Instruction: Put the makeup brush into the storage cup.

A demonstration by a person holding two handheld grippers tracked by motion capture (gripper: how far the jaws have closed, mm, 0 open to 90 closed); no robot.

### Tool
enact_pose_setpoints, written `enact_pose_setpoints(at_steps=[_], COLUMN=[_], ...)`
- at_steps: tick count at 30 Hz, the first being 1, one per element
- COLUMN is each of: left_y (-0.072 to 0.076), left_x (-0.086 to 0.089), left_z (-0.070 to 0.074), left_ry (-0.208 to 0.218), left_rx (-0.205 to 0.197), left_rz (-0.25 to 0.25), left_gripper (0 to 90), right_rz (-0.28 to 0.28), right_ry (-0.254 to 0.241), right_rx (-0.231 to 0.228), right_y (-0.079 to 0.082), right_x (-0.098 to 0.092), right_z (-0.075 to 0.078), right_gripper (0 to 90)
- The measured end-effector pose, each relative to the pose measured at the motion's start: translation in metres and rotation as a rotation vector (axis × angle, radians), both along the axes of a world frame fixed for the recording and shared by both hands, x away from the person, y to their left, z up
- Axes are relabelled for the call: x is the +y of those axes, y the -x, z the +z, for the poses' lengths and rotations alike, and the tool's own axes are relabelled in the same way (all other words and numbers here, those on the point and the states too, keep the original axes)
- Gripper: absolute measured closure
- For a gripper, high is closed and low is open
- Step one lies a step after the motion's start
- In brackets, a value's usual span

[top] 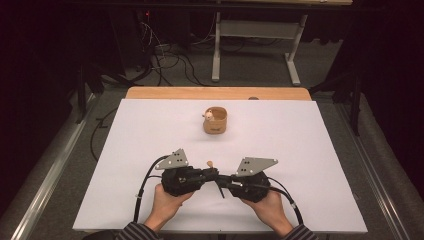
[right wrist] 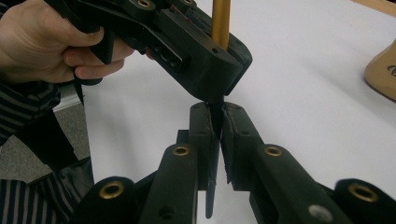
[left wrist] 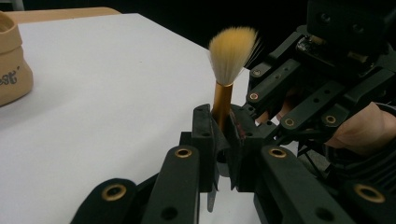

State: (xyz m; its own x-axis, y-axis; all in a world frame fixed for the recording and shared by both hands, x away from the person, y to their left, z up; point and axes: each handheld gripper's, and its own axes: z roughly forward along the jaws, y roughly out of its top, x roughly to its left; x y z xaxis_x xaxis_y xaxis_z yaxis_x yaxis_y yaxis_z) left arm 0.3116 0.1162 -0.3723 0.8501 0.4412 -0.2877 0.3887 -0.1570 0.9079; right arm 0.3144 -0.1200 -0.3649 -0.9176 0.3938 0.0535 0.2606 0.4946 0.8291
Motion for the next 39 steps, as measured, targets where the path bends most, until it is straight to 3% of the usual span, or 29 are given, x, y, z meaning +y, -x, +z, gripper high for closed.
enact_pose_setpoints(at_steps=[14, 20, 25, 29, 34, 39], left_y=[0.001, 0.001, 0.003, 0.005, 0.005, 0.004], left_x=[0.003, 0.003, 0.006, 0.007, 0.008, 0.013], left_z=[0.007, 0.010, 0.012, 0.015, 0.016, 0.018], left_ry=[0.014, 0.028, -0.010, 0.015, 0.004, 0.012], left_rx=[0.003, 0.002, -0.023, -0.028, -0.039, -0.042], left_rz=[-0.024, -0.038, -0.017, 0.000, 0.011, 0.037], left_gripper=[84.0, 84.0, 84.0, 84.0, 83.9, 84.0], right_rz=[0.024, 0.037, 0.021, 0.011, -0.005, -0.027], right_ry=[-0.041, -0.022, -0.021, -0.022, -0.038, -0.092], right_rx=[-0.015, 0.013, 0.016, 0.022, 0.007, 0.043], right_y=[0.003, 0.001, 0.000, 0.000, 0.000, -0.004], right_x=[-0.002, 0.001, 0.002, 0.001, -0.005, -0.011], right_z=[0.005, -0.001, -0.003, -0.004, 0.000, 0.005], right_gripper=[83.7, 70.3, 57.4, 52.0, 48.3, 46.1])
